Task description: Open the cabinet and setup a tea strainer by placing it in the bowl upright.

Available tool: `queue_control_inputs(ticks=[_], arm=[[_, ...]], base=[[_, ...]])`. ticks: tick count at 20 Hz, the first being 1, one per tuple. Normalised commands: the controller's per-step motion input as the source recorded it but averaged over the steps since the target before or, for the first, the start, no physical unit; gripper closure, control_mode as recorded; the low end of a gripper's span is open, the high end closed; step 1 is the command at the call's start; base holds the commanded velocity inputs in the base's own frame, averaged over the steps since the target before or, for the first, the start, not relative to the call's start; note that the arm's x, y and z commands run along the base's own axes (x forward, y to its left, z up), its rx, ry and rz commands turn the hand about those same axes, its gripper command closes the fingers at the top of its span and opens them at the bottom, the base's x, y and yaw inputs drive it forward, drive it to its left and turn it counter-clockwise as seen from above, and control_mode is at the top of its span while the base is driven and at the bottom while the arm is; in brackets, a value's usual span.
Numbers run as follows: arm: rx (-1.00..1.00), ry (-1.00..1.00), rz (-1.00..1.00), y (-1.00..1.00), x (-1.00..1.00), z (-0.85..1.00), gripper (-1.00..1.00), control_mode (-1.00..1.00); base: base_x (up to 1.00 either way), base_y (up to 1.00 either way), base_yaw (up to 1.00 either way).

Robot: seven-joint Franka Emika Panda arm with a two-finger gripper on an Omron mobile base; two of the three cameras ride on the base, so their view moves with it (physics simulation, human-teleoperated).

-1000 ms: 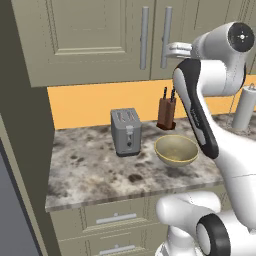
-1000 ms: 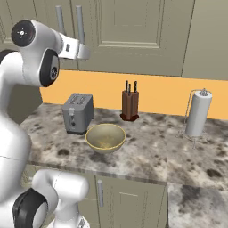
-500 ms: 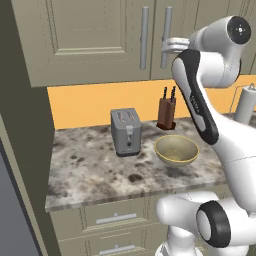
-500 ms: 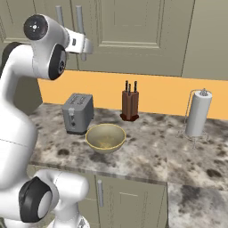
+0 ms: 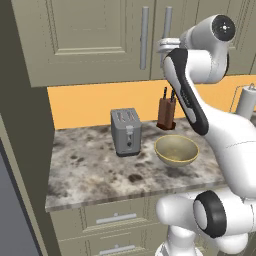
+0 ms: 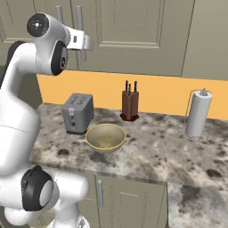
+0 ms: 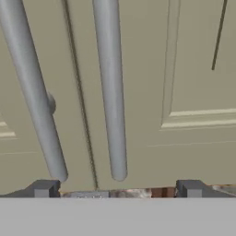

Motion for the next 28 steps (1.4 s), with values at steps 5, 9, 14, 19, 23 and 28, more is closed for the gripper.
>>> queue_control_inputs(ticks=[5, 9, 14, 19, 23, 28], arm=[[-0.02, 0.02, -0.01, 0.00, 0.44, 0.00, -1.00, -1.00], [-0.01, 0.00, 0.00, 0.00, 0.40, -0.01, -1.00, -1.00], [-0.03, -0.02, 0.00, 0.00, 0.36, -0.05, -1.00, -1.00], [-0.03, 0.00, 0.00, 0.00, 0.44, -0.02, -1.00, -1.00], [-0.03, 0.00, 0.00, 0.00, 0.42, -0.01, -1.00, -1.00], [0.00, -0.02, 0.00, 0.00, 0.18, 0.00, -1.00, -1.00]], base=[[0.00, 0.00, 0.00], [0.00, 0.00, 0.00], [0.00, 0.00, 0.00], [0.00, 0.00, 0.00], [0.00, 0.00, 0.00], [0.00, 0.00, 0.00]])
